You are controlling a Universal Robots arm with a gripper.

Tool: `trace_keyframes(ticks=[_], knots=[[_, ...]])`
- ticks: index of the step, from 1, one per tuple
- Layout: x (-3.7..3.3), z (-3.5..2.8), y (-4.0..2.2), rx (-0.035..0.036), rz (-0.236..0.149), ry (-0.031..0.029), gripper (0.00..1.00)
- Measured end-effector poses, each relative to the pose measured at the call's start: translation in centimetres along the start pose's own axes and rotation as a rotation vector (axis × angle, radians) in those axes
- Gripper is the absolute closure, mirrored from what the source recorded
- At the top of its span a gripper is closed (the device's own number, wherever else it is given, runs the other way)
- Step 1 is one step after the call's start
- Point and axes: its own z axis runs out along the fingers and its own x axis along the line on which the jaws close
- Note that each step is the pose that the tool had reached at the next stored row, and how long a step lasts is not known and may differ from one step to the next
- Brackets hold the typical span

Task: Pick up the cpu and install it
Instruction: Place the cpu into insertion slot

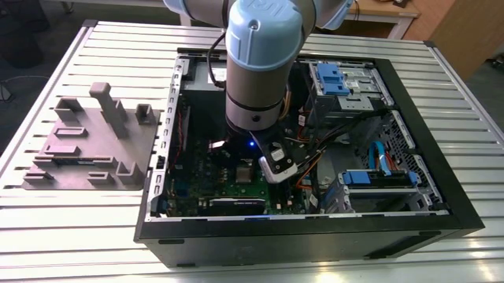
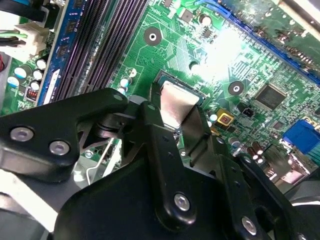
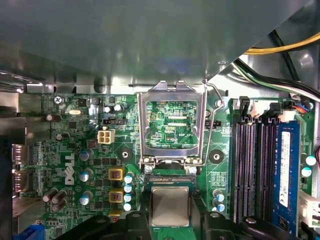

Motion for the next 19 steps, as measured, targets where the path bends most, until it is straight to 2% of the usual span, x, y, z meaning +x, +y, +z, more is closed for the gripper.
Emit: trace_keyframes(ticks=[1,10,19], knots=[[0.00,0.05,0.00,0.0002,0.000,0.0001,0.58],[-0.01,0.16,0.18,-0.0013,0.019,-0.0002,0.58],[0.00,0.14,0.05,-0.0013,0.009,-0.0001,0.58]])
